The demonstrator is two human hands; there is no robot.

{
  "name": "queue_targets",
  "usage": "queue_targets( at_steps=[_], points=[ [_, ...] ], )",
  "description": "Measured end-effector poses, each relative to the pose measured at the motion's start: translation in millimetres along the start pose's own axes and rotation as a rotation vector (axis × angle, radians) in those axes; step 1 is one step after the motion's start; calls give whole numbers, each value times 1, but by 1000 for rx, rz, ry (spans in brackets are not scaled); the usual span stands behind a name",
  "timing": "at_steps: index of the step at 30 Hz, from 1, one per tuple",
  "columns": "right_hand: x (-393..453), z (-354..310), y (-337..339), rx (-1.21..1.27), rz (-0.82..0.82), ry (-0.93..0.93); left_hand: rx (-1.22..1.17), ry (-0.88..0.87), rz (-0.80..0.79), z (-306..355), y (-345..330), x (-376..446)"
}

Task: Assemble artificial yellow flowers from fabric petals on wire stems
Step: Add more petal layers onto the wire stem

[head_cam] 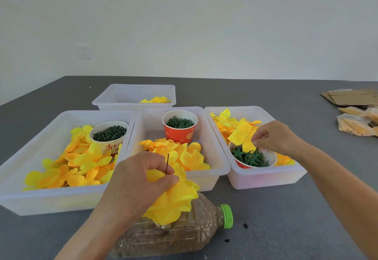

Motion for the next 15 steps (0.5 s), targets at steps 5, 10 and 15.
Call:
queue_targets(
  at_steps=[5,10,15],
  points=[
    [-4,-3,-25,-236,-115,50,11,-1,3,0,0,0],
    [2,-1,-33,-331,-78,62,11,-2,7,1,1,0],
    [1,-5,-8,-290,16,66,8,3,9,0,1,0]
  ],
)
Point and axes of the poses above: each hand's wrist, its own x-axis towards the middle knuckle, its own y-axis out of the back of the hand, z = x × y, the point moved 7 cm from there along x, towards the middle knuckle, and after that the axes turned 1 degree about z, right-handed, at the moved point
